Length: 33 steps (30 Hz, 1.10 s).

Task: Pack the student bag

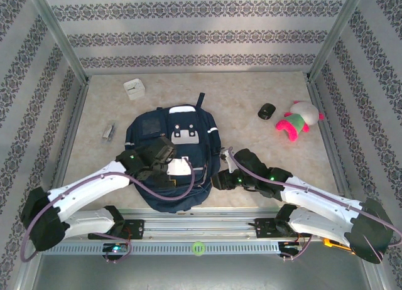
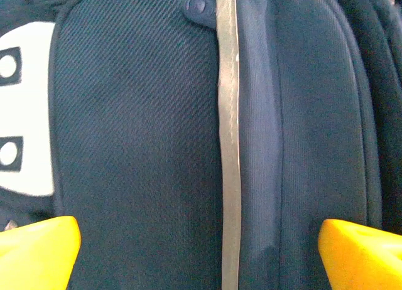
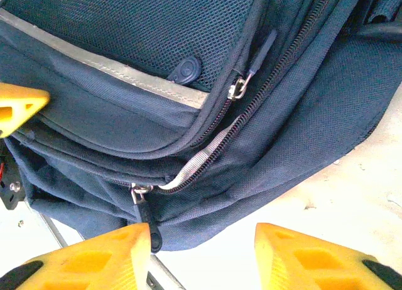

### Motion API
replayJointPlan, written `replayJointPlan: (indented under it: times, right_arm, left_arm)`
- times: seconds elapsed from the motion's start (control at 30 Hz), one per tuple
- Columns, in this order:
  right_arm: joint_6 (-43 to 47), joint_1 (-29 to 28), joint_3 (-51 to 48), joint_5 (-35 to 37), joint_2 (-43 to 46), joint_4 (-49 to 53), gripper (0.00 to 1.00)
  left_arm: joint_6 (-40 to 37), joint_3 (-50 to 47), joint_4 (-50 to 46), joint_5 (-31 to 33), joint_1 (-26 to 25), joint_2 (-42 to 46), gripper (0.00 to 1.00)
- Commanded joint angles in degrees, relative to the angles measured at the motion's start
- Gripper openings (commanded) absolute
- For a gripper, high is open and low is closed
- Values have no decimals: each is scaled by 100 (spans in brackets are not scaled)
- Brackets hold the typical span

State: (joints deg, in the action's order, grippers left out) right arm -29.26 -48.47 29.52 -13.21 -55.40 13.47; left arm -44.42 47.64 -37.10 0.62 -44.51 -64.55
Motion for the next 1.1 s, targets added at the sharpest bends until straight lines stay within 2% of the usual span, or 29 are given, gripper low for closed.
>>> replayJointPlan:
  times: [0.0, 0.13, 0.37, 0.8, 1.07]
  right_arm:
    - [-142, 104, 153, -163, -103, -63, 47]
    - [-938, 276, 477, -628, -586, -185, 47]
    - [-2178, 249, 989, -1030, -1386, -276, 47]
    - [-2621, 180, 1045, -1220, -1964, -759, 46]
    - [-2813, 188, 1108, -1048, -2292, -762, 50]
  left_arm:
    - [-57, -62, -787, 446, 74, 445, 98]
    - [179, 17, -1031, 595, 101, 788, 98]
    - [469, -79, -585, 209, 101, 924, 97]
    - [509, -181, -248, 15, 100, 824, 97]
    - [496, -159, -150, -66, 101, 814, 97]
